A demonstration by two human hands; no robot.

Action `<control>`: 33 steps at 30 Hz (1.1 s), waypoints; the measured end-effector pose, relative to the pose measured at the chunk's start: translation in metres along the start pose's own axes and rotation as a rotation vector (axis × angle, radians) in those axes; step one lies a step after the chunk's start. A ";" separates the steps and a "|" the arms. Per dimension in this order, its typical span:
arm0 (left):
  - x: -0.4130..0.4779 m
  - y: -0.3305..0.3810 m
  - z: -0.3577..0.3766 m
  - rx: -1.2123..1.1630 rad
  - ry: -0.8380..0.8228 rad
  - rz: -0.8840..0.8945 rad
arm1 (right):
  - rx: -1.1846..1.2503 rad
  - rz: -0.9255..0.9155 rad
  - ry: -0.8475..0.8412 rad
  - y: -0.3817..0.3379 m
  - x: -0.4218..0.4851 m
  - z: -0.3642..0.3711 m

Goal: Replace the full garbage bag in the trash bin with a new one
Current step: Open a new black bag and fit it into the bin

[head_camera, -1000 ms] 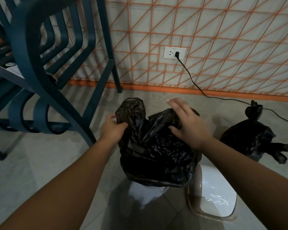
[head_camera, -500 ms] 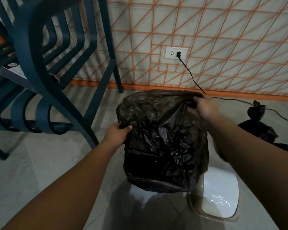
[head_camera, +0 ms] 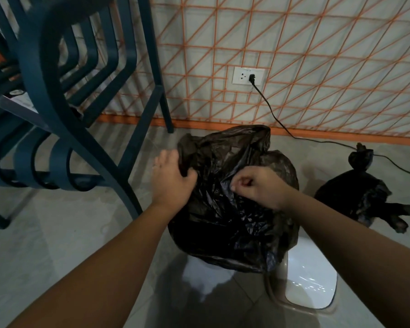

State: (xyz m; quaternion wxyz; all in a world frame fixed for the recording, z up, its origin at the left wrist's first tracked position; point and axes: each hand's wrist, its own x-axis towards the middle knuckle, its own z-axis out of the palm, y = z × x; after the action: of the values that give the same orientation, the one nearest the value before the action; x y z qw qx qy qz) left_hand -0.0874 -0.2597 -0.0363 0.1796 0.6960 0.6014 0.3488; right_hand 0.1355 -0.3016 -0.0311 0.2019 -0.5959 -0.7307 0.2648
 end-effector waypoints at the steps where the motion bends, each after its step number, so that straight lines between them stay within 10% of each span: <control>1: -0.003 0.002 0.001 0.055 0.010 0.045 | -0.194 -0.058 -0.058 0.000 -0.001 0.006; 5: -0.009 0.013 0.001 0.049 0.077 0.124 | -0.564 0.107 -0.345 0.012 -0.001 0.019; 14: -0.003 0.007 0.000 0.284 0.068 0.474 | -0.428 0.069 -0.086 0.015 -0.006 0.012; 21: 0.002 -0.013 0.009 0.626 -0.475 -0.202 | -0.593 0.182 -0.016 0.018 -0.019 0.015; 27: 0.002 -0.006 0.003 0.402 -0.093 0.166 | -0.538 0.004 0.132 0.010 -0.019 0.017; 33: -0.010 -0.012 0.012 0.434 -0.572 -0.008 | -0.292 -0.031 -0.264 -0.011 -0.008 0.026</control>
State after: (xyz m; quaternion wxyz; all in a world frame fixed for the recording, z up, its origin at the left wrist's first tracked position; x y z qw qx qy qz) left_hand -0.0880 -0.2647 -0.0550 0.1900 0.7851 0.5895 0.0031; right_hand 0.1125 -0.3151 -0.0444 0.0198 -0.5677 -0.7906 0.2286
